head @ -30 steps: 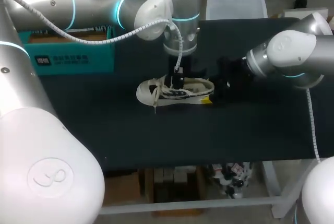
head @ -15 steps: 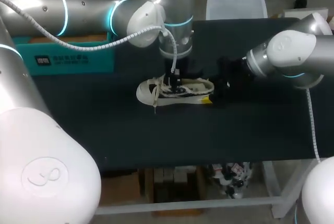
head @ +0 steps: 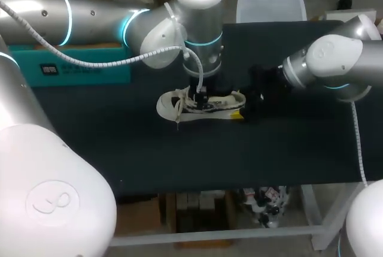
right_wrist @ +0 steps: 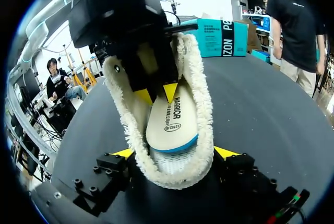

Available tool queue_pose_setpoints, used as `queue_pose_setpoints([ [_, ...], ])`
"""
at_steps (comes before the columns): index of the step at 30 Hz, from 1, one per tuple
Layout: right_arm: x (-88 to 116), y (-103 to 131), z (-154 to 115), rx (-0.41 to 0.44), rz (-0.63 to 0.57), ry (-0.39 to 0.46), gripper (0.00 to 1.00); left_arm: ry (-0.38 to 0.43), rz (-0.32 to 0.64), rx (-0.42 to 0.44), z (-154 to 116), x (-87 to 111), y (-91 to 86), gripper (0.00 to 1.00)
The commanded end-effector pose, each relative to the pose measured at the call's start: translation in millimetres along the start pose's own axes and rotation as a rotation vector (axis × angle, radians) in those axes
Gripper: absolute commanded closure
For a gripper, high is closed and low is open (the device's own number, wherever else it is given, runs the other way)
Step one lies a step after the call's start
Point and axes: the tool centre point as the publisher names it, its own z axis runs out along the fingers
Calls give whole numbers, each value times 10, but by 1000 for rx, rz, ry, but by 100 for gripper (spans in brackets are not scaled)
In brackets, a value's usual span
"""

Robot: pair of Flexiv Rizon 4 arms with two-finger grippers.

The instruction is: Open the shoe tongue, take the insole out of the shoe, put the insole back into the shoe, and pack the shoe into the shoebox

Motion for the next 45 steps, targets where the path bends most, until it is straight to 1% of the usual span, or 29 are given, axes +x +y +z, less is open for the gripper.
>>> queue_pose_setpoints([
  [1,-5,-30,5,-2,0,-1,100,-17,1,7,563,-86,-4,71],
  [9,-5,-30,5,-2,0,-1,100,-71,29,0,612,-268,-27,69],
  [14,-5,-30,5,-2,0,-1,100,-107,40,4,619,-365,-59,73],
  [16,-5,-30,5,-2,0,-1,100,-118,45,7,617,-402,-70,78],
  [18,-5,-30,5,-2,0,-1,100,-133,47,9,603,-429,-81,95],
  [19,-5,-30,5,-2,0,-1,100,-135,47,12,589,-444,-84,100],
  [25,-5,-30,5,-2,0,-1,100,-163,53,13,482,-505,-78,100],
  [30,-5,-30,5,-2,0,-1,100,-173,52,23,366,-510,-73,100],
  [38,-5,-30,5,-2,0,-1,100,-198,48,76,-24,-505,-127,100],
  [45,-5,-30,5,-2,0,-1,100,-187,50,129,-342,-518,-162,100],
])
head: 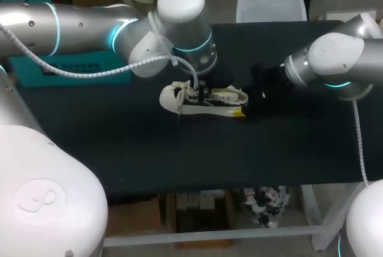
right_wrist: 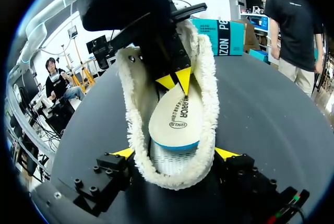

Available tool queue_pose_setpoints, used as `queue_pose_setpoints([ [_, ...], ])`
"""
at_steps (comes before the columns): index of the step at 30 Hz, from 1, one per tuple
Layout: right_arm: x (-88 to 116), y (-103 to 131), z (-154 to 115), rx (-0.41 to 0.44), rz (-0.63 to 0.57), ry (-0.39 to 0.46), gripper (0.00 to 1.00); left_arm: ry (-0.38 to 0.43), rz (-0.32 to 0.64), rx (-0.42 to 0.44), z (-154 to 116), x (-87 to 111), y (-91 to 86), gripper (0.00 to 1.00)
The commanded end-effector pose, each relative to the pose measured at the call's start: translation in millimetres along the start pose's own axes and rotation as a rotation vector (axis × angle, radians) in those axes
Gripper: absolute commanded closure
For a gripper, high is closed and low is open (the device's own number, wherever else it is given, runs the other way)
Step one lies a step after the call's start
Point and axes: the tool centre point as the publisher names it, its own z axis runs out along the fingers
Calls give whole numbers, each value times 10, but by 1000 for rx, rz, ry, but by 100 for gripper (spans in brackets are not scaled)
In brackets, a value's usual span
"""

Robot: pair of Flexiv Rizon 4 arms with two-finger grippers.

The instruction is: Open the shoe tongue, take the insole out of the shoe, put the insole back into the shoe, and pack the shoe into the shoebox

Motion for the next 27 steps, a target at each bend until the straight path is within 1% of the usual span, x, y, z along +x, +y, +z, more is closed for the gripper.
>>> queue_pose_setpoints([
  [1,65,-8,54,-3,-4,7,100,14,2,24,-173,-98,-41,100],
  [7,65,-8,54,-3,-4,7,100,30,-1,64,-337,-145,-94,100],
  [11,65,-8,54,-3,-4,7,100,40,1,90,-395,-141,-123,100],
  [16,65,-8,54,-3,-4,7,100,73,6,181,-557,-150,-137,100],
  [19,65,-8,54,-3,-4,7,100,79,20,227,-663,-145,-161,100],
  [27,65,-8,54,-3,-4,7,100,98,57,377,-1040,-127,-241,100],
])
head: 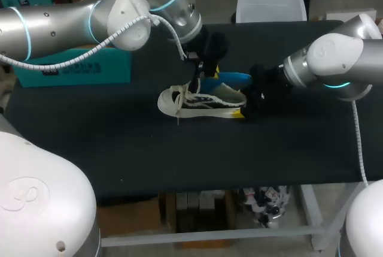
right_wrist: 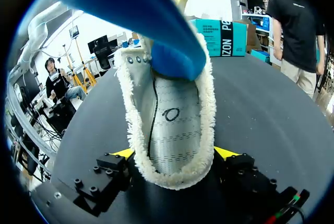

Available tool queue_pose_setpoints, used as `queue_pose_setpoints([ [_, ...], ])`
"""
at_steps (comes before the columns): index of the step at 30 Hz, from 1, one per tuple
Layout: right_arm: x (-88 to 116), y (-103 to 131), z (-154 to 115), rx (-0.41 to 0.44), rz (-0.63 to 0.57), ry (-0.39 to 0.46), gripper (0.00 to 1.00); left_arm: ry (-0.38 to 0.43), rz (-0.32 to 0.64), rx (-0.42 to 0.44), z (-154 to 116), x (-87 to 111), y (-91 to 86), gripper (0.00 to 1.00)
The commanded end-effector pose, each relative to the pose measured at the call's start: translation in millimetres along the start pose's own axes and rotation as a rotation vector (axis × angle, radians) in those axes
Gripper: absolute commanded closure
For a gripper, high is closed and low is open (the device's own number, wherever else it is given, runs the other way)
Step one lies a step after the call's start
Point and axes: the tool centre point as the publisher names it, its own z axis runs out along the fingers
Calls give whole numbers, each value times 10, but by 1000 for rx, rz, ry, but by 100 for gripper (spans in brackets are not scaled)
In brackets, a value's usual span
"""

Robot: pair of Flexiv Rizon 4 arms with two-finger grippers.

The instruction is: Open the shoe tongue, take the insole out of the shoe, put the insole back into the shoe, and pack the shoe into the shoebox

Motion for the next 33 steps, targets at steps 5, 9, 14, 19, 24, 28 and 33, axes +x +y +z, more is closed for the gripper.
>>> queue_pose_setpoints([
  [5,16,-25,25,-1,0,-1,100,6,40,173,-427,107,-123,100],
  [9,17,-21,14,0,1,1,100,10,53,241,-570,155,-211,100],
  [14,47,4,-44,9,6,10,3,31,66,330,-744,207,-289,100],
  [19,63,11,-197,41,5,8,0,25,81,382,-919,267,-382,100],
  [24,59,-16,-364,72,8,4,0,18,98,426,-1062,334,-452,100],
  [28,33,-10,-546,105,16,-37,0,7,106,450,-1202,392,-476,100],
  [33,-34,111,-786,157,11,-90,0,-15,126,486,-1421,468,-462,100],
])
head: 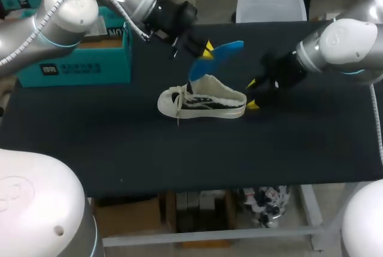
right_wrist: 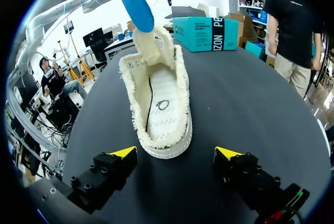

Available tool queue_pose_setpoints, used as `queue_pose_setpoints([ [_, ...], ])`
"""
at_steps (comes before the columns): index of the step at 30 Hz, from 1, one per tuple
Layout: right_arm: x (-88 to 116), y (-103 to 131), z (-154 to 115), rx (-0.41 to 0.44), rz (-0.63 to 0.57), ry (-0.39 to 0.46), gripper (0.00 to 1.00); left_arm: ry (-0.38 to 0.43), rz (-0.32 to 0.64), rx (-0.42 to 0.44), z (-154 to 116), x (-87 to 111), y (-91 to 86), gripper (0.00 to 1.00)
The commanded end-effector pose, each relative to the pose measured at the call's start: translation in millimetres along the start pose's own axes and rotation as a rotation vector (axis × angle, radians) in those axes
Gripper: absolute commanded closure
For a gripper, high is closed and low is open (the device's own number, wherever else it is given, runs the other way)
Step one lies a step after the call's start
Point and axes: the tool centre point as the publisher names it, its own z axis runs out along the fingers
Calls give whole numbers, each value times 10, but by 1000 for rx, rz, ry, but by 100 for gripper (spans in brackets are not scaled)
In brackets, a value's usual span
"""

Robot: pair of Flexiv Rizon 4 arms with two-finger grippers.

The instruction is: Open the shoe tongue, take the insole out of the shoe, put the insole back into the shoe, and pack the shoe into the shoebox

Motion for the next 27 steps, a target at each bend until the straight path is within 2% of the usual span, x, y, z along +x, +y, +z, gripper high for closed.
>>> queue_pose_setpoints([
  [1,74,136,-229,49,-2,-50,0,-25,9,15,-210,151,-36,100],
  [5,43,305,-376,77,-39,-74,0,-56,-2,13,-349,212,-43,100],
  [11,-8,575,-430,143,-98,-81,0,-102,-21,9,-576,342,-17,100],
  [17,-9,807,-348,228,-125,-95,0,-154,-56,-24,-774,526,75,100],
  [27,-4,1162,-120,385,-167,-102,0,-237,-145,-94,-1072,909,357,100],
])
